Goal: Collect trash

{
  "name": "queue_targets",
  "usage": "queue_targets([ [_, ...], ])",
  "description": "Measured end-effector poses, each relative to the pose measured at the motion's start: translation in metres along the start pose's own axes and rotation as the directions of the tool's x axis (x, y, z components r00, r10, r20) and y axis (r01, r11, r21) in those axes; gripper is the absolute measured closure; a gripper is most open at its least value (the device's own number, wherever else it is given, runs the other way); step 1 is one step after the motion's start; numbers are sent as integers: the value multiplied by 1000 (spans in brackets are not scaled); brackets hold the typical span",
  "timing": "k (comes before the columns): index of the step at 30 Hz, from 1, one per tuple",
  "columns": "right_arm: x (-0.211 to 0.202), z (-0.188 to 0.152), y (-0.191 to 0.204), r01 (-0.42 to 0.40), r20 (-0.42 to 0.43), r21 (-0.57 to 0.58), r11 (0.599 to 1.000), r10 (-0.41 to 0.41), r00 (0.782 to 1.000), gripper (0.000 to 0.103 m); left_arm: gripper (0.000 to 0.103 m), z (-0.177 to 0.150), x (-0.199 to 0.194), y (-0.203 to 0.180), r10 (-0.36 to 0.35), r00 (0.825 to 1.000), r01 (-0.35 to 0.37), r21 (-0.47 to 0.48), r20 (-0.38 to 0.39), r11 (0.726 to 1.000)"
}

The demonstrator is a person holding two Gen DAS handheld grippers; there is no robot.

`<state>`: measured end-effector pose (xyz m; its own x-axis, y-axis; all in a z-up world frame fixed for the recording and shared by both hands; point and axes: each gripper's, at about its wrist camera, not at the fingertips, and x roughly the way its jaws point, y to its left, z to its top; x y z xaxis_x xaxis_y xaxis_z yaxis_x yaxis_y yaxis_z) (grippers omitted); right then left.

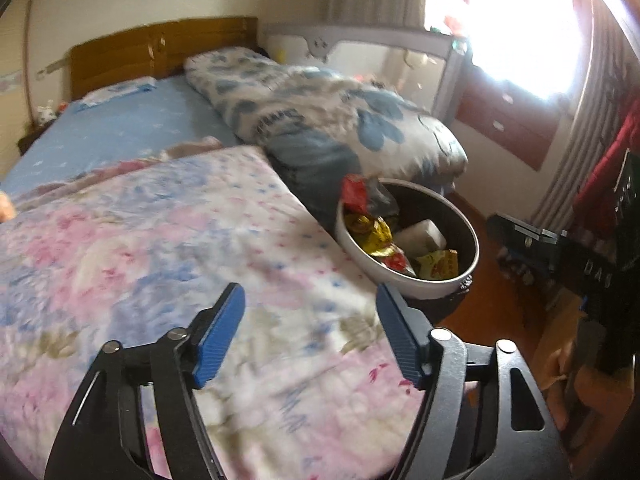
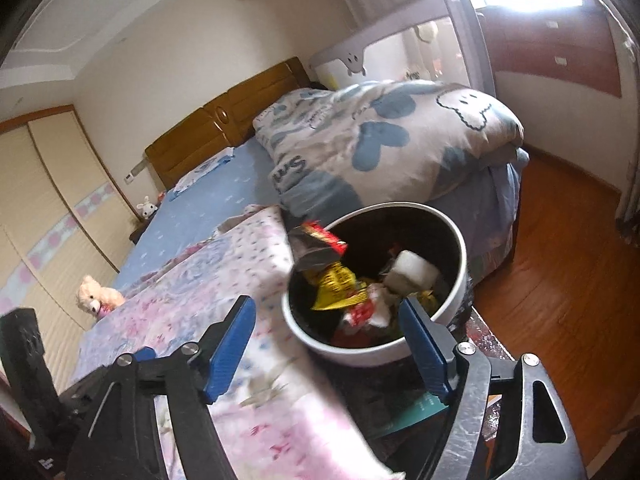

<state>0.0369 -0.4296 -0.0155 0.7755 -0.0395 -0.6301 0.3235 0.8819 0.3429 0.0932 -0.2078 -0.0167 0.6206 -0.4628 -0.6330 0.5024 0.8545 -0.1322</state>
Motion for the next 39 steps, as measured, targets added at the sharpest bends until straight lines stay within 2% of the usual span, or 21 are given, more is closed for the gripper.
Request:
queue_targets([
  [2, -8, -5, 15, 2, 17, -26, 1000, -1, 1000, 26, 27, -2, -19, 6, 32, 998, -32, -2, 46, 999],
  [5, -24, -3, 36, 4, 57, -92, 996, 1, 998, 26, 18, -2, -49, 14, 76, 990, -74, -16, 120, 997],
  [6, -32, -1, 46, 11, 84, -122, 993, 0, 996, 22, 11, -2, -59, 17, 90, 985, -87, -22, 146, 996],
  [7, -42, 2, 55, 17, 119, -146, 989, 0, 993, 15, 1, -3, -72, 20, 120, 976, -116, -34, 181, 993],
  [9, -61, 1, 66, 27, 194, -164, 986, 5, 981, 0, 0, -7, -89, 24, 185, 954, -175, -60, 238, 983],
  [11, -76, -6, 75, 31, 270, -180, 983, 20, 963, 0, 0, -11, -97, 27, 233, 933, -223, -66, 273, 972],
  [13, -79, -17, 81, 68, 309, -200, 977, -3, 951, 0, 0, -17, -100, 30, 276, 917, -268, -68, 289, 961],
  [16, -67, -25, 86, 80, 292, -221, 972, -12, 956, 0, 0, -23, -99, 35, 293, 913, -286, -67, 284, 956],
  [19, -56, -33, 88, 79, 274, -237, 968, -12, 962, 0, 0, -29, -97, 38, 327, 899, -320, -72, 292, 945],
  [25, -44, -44, 86, 86, 250, -241, 967, -23, 968, 0, 0, -35, -96, 41, 357, 886, -351, -77, 297, 933],
  [39, -40, -50, 83, 101, 249, -247, 964, -37, 968, 0, 0, -36, -98, 42, 362, 882, -356, -79, 300, 931],
])
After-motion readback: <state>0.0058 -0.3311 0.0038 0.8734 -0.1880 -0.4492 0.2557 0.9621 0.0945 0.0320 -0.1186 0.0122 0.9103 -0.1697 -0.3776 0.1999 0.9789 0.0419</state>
